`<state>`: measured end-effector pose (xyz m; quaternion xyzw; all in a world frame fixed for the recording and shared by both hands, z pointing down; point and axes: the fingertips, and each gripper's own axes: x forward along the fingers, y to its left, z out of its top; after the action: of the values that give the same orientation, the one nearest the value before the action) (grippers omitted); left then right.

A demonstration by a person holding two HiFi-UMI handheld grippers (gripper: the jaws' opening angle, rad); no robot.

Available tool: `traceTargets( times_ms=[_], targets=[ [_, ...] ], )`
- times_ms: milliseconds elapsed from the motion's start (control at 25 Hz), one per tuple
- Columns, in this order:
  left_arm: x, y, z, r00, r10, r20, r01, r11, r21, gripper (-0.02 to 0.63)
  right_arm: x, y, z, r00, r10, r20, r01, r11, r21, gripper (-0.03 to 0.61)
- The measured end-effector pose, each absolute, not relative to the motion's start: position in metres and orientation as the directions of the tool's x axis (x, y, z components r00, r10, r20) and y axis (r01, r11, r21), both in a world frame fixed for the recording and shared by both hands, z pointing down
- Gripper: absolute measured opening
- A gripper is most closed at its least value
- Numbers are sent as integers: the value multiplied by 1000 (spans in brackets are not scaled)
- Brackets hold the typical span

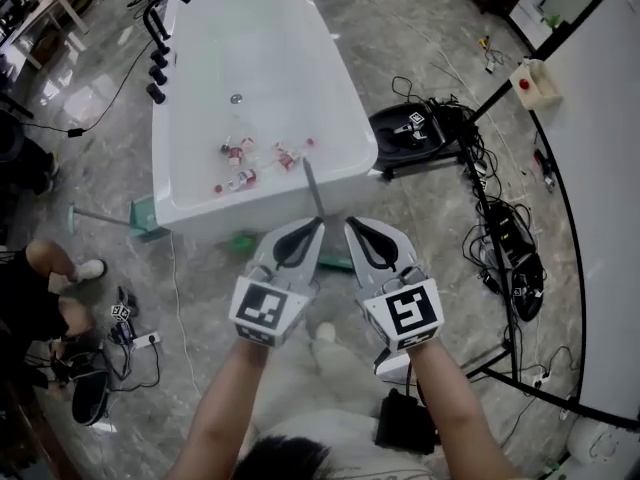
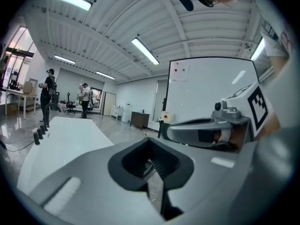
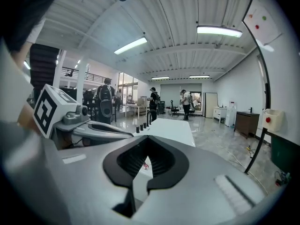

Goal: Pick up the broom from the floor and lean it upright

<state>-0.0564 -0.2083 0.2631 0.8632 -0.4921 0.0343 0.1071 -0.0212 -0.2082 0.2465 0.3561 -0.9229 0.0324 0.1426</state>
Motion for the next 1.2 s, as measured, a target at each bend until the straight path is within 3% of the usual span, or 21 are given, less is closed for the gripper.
traceTargets(
  times_ms=[280, 1200],
  targets=[
    [-50, -199, 199, 533, -839, 113, -846, -524, 98, 0, -15, -198, 202, -707, -655, 266, -662, 746, 79, 2],
    [-33, -201, 142, 562, -825, 64, -827, -560, 53, 0, -9, -189, 140, -715, -681, 160, -681, 730, 63, 0]
  ],
)
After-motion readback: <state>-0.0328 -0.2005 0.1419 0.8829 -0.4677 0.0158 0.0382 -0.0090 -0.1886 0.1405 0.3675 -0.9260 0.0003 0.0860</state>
